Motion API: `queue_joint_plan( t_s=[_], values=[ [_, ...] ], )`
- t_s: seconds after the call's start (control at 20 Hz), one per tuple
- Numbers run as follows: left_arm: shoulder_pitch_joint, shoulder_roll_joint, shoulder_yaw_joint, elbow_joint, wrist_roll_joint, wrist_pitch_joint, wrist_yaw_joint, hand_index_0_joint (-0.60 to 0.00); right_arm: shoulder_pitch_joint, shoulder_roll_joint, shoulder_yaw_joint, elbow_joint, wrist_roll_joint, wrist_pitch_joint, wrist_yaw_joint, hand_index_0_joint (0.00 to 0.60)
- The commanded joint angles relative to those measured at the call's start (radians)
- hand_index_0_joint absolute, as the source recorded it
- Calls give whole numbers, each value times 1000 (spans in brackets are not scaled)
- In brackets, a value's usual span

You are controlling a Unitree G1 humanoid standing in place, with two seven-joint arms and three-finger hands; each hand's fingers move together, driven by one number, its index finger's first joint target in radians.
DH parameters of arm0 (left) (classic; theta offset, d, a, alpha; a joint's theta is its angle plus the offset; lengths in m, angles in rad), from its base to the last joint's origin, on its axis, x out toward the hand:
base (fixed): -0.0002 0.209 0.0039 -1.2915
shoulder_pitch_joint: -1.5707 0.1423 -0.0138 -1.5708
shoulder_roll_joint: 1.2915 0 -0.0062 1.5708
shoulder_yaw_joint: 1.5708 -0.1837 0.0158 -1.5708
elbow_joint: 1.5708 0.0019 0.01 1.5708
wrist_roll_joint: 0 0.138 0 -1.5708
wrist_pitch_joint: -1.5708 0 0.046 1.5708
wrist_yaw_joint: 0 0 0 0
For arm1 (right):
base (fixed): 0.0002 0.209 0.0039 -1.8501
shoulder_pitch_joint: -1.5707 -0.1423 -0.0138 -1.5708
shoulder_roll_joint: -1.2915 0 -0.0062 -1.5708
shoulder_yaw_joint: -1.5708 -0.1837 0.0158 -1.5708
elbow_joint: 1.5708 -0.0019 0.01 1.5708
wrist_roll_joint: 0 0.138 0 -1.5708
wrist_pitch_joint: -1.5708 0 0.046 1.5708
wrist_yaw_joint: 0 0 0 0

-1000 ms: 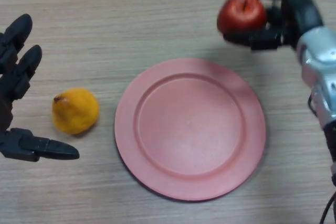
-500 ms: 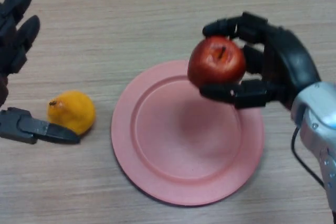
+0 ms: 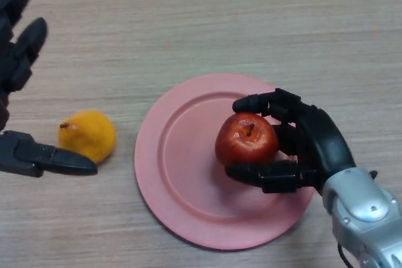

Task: Pick up the red apple and place it on the plate

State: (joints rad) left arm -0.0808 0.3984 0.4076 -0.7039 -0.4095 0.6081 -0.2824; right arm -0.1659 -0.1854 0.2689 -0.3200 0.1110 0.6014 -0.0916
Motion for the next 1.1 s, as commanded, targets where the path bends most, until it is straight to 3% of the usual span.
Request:
queue_joint_plan(
  t_s=[0.05,0.15,0.2,0.25,0.3,0.35,0.4,0.45,0.8,1.05,1.1],
  values=[
    [-18,24,50,-57,24,-111,-1,0,-22,-5,-15,-41,-56,-172,-26,600],
    [-25,20,37,-54,33,-114,22,0,-27,-5,-13,-28,-13,-179,-55,600],
    [-24,11,34,-51,33,-121,39,0,-38,-5,-8,-20,20,-174,-80,550],
    [-23,9,32,-51,34,-125,42,0,-39,-5,-7,-20,22,-173,-82,450],
    [-20,3,28,-49,37,-133,52,0,-47,-5,-4,-18,34,-169,-91,300],
    [-17,1,27,-51,36,-131,60,0,-55,-5,-1,-16,40,-165,-97,200],
    [-17,-2,22,-52,38,-127,85,0,-81,-5,3,-14,43,-149,-95,56],
    [-19,-2,19,-52,42,-124,98,0,-96,-5,4,-12,44,-143,-91,0],
    [-31,-1,-10,-62,90,-33,104,0,-157,-5,-114,-94,11,-40,35,0],
    [-69,5,-32,-98,80,55,118,0,-205,-5,-260,-186,40,3,45,0],
    [-78,13,-45,-102,92,48,110,0,-194,-27,-295,-249,67,37,58,0]
  ],
)
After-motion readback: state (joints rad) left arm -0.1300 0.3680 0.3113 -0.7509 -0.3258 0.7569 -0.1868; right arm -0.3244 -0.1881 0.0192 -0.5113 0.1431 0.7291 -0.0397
